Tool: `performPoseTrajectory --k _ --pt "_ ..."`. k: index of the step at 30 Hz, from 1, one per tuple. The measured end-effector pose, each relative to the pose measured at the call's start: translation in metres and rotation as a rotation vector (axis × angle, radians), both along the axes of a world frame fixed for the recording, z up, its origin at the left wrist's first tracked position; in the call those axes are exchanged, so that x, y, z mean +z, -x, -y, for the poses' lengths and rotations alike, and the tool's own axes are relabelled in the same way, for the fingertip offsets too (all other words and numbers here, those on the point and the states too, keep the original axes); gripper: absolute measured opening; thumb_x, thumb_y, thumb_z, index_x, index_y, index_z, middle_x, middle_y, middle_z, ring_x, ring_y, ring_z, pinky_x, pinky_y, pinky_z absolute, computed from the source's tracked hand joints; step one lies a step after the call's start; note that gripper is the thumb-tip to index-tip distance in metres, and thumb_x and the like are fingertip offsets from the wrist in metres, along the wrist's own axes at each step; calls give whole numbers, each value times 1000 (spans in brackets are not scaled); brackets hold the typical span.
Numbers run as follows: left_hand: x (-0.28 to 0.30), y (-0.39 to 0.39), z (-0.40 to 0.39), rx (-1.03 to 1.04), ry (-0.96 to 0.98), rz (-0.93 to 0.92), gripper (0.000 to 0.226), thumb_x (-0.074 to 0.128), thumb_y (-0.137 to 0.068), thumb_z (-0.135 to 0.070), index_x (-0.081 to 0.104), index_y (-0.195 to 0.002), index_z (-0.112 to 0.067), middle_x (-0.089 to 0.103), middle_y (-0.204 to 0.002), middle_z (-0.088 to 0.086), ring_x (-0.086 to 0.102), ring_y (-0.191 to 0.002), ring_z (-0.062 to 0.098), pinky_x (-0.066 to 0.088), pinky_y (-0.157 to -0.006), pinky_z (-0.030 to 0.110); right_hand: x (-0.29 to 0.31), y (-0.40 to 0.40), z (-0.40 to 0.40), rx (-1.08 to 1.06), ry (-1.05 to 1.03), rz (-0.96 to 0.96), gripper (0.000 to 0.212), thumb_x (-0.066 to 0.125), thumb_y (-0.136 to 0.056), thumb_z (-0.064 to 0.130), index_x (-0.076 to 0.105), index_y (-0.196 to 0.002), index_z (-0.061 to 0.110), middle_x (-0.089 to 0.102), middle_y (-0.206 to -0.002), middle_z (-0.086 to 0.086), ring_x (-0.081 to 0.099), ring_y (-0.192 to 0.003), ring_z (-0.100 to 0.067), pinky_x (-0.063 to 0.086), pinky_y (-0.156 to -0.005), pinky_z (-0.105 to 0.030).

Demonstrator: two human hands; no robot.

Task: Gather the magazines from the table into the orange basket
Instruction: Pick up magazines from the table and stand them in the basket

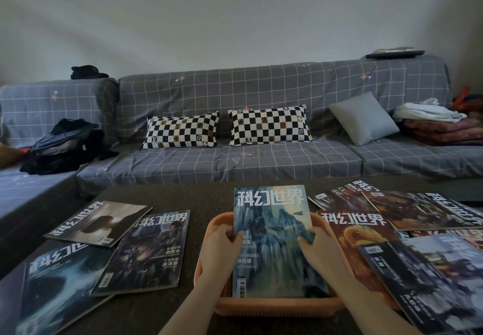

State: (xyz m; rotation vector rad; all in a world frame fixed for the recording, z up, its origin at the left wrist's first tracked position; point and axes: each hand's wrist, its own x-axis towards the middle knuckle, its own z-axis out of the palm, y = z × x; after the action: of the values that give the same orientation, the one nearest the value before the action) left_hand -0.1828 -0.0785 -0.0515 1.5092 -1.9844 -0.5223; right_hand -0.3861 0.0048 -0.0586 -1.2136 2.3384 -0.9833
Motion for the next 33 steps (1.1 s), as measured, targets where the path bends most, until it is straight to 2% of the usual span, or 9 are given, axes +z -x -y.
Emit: performPoseTrajectory --k 3,6,9,15,19,24,26,30,33 --pt "2 -1 -5 -18 -17 -61 41 52 -93 -45 52 -128 -23 56 -120 -7 53 -72 -4 42 -54 12 5 2 -2 19 47 15 38 56 -90 32 50 -122 14 60 -97 8 56 -68 1 41 -53 -12" --pt "9 -8 -6 -16 -32 -156 44 49 -95 -40 46 -136 -25 52 -119 -7 54 -77 -3 39 -58 11 20 -4 -4 7 193 -37 33 60 -87 25 48 -118 20 60 -114 1 54 -77 1 39 -56 -9" --pt "18 -18 -4 -8 -41 -221 37 47 -97 -35 47 -133 -26 55 -116 -7 58 -78 2 47 -60 16 36 -22 0 31 290 -168 44 62 -86 22 49 -129 17 59 -126 -3 59 -100 -11 49 -85 -24" --pt "32 -61 8 33 -50 -286 34 52 -96 -26 51 -129 -22 56 -95 -14 59 -77 1 43 -58 14 57 -90 24 263 337 -13 33 60 -89 24 57 -122 21 64 -110 7 54 -92 0 43 -75 -8" --pt "28 -104 20 113 -106 -267 24 50 -97 -29 55 -120 -26 63 -85 -8 60 -59 4 38 -39 9 55 -140 49 384 259 62 30 56 -91 29 57 -121 27 61 -106 10 57 -90 1 46 -70 -10" --pt "9 -162 37 179 -142 -264 19 52 -96 -27 60 -113 -27 63 -80 -9 61 -60 0 40 -44 11 43 -198 89 513 109 153 32 59 -89 30 58 -121 23 60 -104 11 54 -85 4 40 -62 -7" --pt "0 -179 43 213 -128 -236 23 52 -96 -26 61 -116 -23 61 -89 -12 60 -71 -1 42 -54 11 37 -217 107 537 8 172 37 59 -89 31 55 -124 21 59 -104 10 54 -86 2 38 -61 -8" --pt "-21 -207 58 270 -177 -164 32 50 -96 -27 58 -126 -19 57 -122 3 57 -105 16 48 -92 36 27 -242 134 519 -236 182 46 60 -88 33 50 -129 17 57 -126 -2 56 -108 -14 41 -78 -22" --pt "-38 -224 71 344 -212 -71 34 47 -97 -31 57 -127 -19 47 -138 8 48 -123 25 37 -107 46 17 -251 145 552 -366 219 24 59 -88 30 59 -110 20 62 -118 -2 58 -95 -12 47 -77 -25"
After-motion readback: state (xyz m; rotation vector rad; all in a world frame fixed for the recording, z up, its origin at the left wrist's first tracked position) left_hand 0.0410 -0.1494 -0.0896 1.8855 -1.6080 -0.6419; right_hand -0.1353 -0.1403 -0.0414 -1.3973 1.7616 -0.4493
